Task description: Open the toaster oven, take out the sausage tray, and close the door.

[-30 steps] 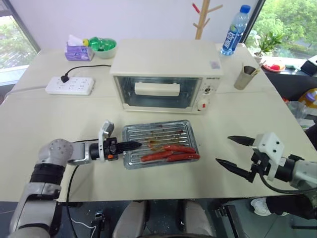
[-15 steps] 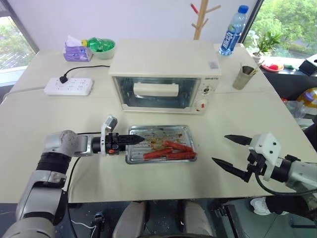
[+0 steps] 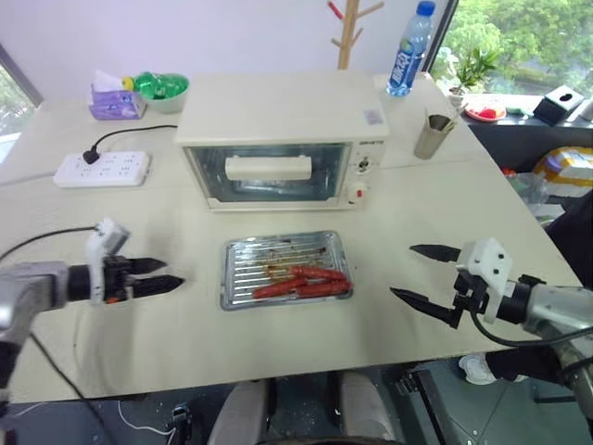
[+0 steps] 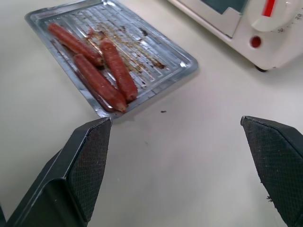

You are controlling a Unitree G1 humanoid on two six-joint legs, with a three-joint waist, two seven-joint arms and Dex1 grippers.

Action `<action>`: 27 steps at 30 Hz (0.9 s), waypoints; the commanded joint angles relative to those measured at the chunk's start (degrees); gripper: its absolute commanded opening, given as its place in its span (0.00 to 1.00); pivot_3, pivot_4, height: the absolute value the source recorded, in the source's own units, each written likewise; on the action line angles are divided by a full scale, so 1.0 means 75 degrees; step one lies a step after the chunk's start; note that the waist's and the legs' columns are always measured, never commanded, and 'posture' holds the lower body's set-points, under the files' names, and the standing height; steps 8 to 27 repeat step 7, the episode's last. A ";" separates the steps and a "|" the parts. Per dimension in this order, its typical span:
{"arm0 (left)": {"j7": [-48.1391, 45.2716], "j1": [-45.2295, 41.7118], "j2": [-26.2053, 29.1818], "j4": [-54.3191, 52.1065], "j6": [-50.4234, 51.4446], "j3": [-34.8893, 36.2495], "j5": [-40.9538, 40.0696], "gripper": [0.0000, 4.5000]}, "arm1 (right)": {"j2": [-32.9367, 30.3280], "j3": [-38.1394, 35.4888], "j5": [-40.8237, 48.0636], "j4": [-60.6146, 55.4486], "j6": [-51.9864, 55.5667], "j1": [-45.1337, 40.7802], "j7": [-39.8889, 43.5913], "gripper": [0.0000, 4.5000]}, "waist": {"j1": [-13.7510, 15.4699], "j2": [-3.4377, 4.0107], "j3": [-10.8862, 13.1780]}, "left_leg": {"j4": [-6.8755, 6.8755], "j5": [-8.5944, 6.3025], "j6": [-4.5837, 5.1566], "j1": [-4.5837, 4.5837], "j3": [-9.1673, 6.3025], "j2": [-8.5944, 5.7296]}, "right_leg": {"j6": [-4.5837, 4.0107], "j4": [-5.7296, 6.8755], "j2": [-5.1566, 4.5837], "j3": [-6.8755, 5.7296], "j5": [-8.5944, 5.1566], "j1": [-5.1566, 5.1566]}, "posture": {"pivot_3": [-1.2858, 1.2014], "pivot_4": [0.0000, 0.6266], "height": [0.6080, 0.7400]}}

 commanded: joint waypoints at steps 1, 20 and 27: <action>-0.0790 0.0107 0.0486 -0.1099 0.0134 0.1022 -0.0672 0.99 | -0.0220 0.0007 0.0448 -0.0053 0.0177 -0.0302 0.0410 1.00 | 0.0086 0.0006 -0.0002 | 0.0001 0.0000 0.0000 -0.0005 0.0006 -0.0002 | 0.0001 -0.0005 -0.0006 -0.0002 0.0001 -0.0001 | 0.52 0.24 0.99; -0.1290 0.0562 0.0806 -0.1786 0.0113 0.1369 -0.0690 0.99 | -0.0544 0.0166 0.0982 -0.0089 0.0606 -0.0742 0.1012 1.00 | 0.0121 0.0026 0.0011 | -0.0008 -0.0010 0.0019 -0.0010 0.0022 -0.0020 | 0.0017 -0.0017 -0.0007 -0.0008 -0.0002 -0.0002 | 0.52 0.24 0.99; -0.1290 0.0562 0.0806 -0.1786 0.0113 0.1369 -0.0690 0.99 | -0.0544 0.0166 0.0982 -0.0089 0.0606 -0.0742 0.1012 1.00 | 0.0121 0.0026 0.0011 | -0.0008 -0.0010 0.0019 -0.0010 0.0022 -0.0020 | 0.0017 -0.0017 -0.0007 -0.0008 -0.0002 -0.0002 | 0.52 0.24 0.99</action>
